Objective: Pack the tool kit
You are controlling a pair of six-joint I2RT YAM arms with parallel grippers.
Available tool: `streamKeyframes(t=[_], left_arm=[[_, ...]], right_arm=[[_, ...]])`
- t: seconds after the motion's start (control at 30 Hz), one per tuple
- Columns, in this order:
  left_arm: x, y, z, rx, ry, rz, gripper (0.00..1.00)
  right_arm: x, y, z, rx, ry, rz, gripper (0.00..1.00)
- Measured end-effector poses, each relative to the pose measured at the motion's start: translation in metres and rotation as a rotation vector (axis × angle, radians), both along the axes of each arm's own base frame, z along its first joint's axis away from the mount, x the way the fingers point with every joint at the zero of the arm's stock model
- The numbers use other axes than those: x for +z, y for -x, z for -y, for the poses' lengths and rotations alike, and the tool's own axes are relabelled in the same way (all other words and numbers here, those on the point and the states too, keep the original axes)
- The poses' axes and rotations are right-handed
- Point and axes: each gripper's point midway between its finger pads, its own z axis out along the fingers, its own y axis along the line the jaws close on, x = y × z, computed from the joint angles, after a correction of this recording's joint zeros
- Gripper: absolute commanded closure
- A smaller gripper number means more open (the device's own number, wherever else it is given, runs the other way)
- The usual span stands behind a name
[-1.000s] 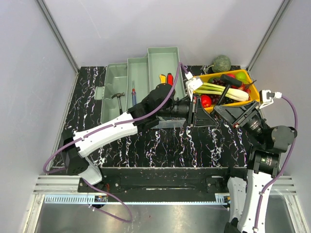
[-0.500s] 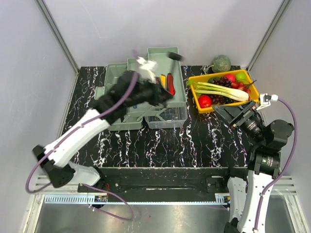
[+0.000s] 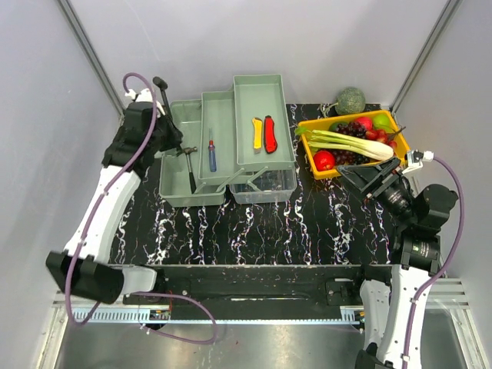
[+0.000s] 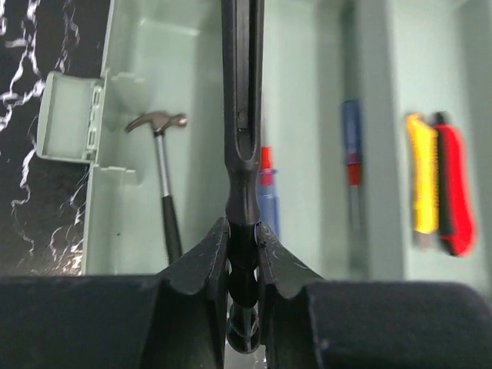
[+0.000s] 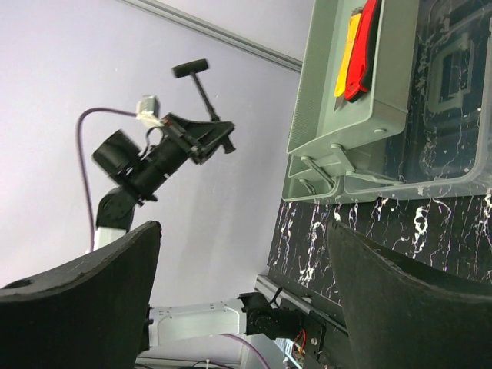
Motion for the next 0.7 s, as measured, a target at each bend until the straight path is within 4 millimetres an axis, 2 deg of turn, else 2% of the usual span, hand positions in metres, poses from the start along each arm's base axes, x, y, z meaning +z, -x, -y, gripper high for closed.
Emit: streamKeyframes(t=[0.13, 0.27, 0.4, 0.6, 0.7], left_arm=[[-0.058, -0.023, -0.011, 0.03, -0.056, -0.156, 1.0], [-0.108, -0.032, -0.016, 0.033, -0.097, -0.284, 1.0], [-0.137, -0.039, -0.016, 0.02, -0.103, -0.35, 1.0], [-0.181, -0.054, 0.003, -0.055, -0.042, -0.405, 1.0], [-0.205, -0.053, 0.011, -0.095, -0.015, -0.437, 1.0]], right_arm=[[-0.008, -0.004, 0.001, -0.004, -0.01, -0.031, 0.1], [-0.014, -0.007, 0.003, -0.007, -0.017, -0.056, 0.1], [-0.016, -0.008, 0.003, -0.008, -0.014, -0.064, 0.1], [-0.025, -0.011, 0.005, -0.022, -0.016, -0.082, 0.1], [-0.028, -0.011, 0.006, -0.026, -0.018, -0.092, 0.1]])
